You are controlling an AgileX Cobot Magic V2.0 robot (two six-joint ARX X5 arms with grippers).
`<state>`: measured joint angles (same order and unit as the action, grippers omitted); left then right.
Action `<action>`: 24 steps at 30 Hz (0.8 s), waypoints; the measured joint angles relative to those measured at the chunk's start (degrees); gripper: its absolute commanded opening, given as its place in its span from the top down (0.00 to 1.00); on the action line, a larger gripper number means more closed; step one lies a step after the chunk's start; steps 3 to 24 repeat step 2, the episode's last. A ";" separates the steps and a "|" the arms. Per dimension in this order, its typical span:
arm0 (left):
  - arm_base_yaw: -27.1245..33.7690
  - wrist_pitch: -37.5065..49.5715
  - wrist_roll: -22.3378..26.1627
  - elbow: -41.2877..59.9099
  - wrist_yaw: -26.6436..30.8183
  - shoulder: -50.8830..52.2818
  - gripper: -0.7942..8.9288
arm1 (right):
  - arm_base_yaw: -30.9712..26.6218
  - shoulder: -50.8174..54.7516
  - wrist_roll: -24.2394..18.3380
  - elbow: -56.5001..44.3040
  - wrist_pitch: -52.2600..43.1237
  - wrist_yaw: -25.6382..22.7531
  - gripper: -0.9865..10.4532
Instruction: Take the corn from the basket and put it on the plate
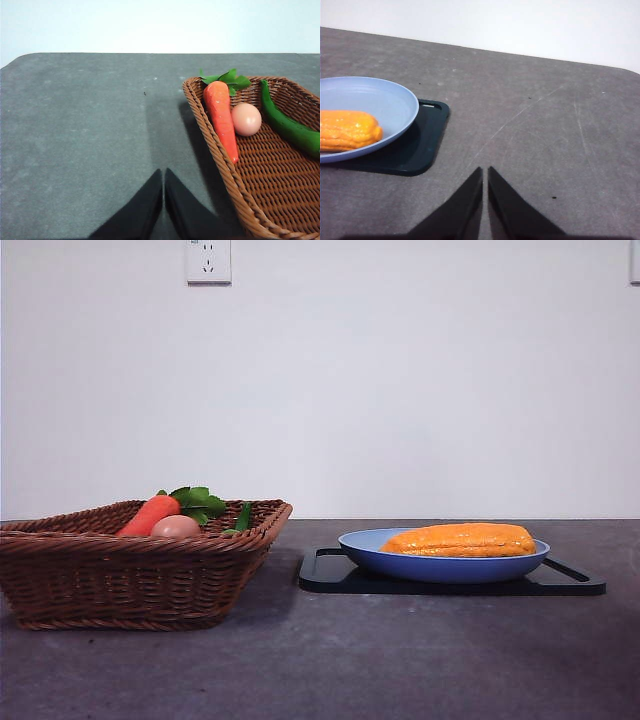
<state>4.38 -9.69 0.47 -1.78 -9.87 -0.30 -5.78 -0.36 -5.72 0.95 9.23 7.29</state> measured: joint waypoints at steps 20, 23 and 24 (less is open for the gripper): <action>0.00 0.00 0.00 0.00 0.00 0.00 0.91 | 0.00 0.00 0.00 0.00 0.00 0.00 0.91; 0.00 0.00 0.00 0.00 0.00 0.00 0.91 | 0.00 0.00 0.00 0.00 0.00 0.00 0.91; 0.00 0.00 0.00 0.00 0.00 0.00 0.91 | 0.00 0.00 0.00 0.00 0.00 0.00 0.91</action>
